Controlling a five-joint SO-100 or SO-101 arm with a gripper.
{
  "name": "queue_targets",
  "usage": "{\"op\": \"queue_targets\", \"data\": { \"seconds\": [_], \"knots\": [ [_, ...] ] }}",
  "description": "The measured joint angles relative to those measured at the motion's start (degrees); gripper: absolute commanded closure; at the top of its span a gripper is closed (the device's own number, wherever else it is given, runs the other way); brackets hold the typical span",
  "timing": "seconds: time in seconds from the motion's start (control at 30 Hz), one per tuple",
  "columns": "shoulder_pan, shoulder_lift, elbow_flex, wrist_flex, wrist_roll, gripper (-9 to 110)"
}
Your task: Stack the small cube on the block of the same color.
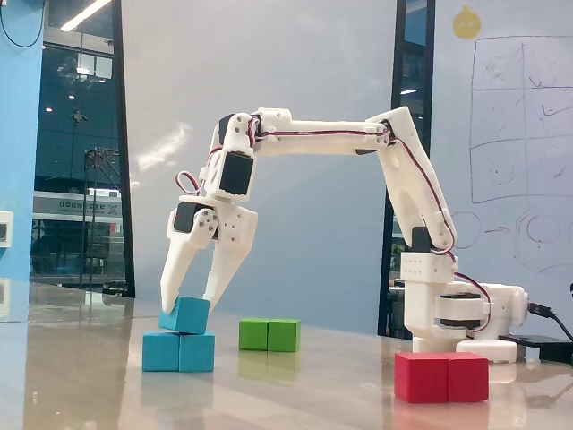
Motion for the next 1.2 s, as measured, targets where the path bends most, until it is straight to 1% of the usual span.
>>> {"op": "queue_targets", "data": {
  "seconds": [0.17,0.33,0.83,1.2],
  "knots": [
    [0.0,0.0,0.0,0.0,0.0,85],
    [0.0,-0.9,0.0,0.0,0.0,78],
    [0.0,-1.4,0.0,0.0,0.0,78],
    [3.7,-1.4,0.0,0.0,0.0,78]
  ]
}}
